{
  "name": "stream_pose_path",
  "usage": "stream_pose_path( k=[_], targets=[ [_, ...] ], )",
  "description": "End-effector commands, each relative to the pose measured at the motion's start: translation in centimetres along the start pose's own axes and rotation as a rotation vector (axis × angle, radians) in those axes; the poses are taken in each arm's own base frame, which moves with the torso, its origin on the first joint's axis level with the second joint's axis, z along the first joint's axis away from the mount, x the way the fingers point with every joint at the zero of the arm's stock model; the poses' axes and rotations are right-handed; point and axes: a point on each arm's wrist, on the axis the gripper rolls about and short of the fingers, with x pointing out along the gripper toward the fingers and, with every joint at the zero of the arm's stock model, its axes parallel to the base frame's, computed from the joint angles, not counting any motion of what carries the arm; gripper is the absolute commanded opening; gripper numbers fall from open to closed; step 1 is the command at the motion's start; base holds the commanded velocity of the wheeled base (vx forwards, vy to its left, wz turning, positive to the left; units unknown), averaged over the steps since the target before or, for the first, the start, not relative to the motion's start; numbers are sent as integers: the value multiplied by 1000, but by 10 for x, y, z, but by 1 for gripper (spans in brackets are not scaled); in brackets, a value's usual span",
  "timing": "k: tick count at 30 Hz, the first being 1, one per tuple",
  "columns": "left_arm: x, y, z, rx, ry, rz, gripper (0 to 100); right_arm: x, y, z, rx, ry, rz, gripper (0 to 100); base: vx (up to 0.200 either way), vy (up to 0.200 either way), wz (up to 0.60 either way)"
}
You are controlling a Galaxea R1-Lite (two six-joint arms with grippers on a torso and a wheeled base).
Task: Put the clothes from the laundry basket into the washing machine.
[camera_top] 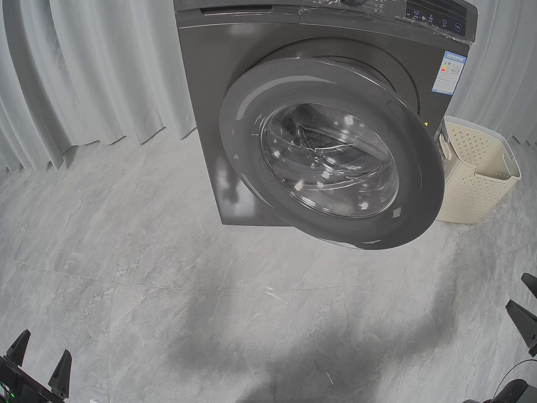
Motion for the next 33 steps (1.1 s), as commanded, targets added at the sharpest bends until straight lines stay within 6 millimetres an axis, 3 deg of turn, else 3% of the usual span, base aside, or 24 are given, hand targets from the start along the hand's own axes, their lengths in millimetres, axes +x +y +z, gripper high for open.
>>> stream_pose_path(
  k=[1,6,10,25,33],
  targets=[
    [-8,-1,-16,43,-56,6,100,49,3,10,59,190,153,100,0,0,0],
    [-8,-1,-15,23,-57,8,100,71,5,14,73,246,178,100,0,0,0],
    [-8,-1,-15,46,-56,-1,100,92,8,14,72,279,193,100,0,-200,0],
    [-8,-1,-16,37,-55,-4,100,226,9,24,170,192,97,100,0,-187,0],
    [-8,-1,-16,37,-55,-4,100,259,6,27,169,139,84,100,0,0,0]
  ],
)
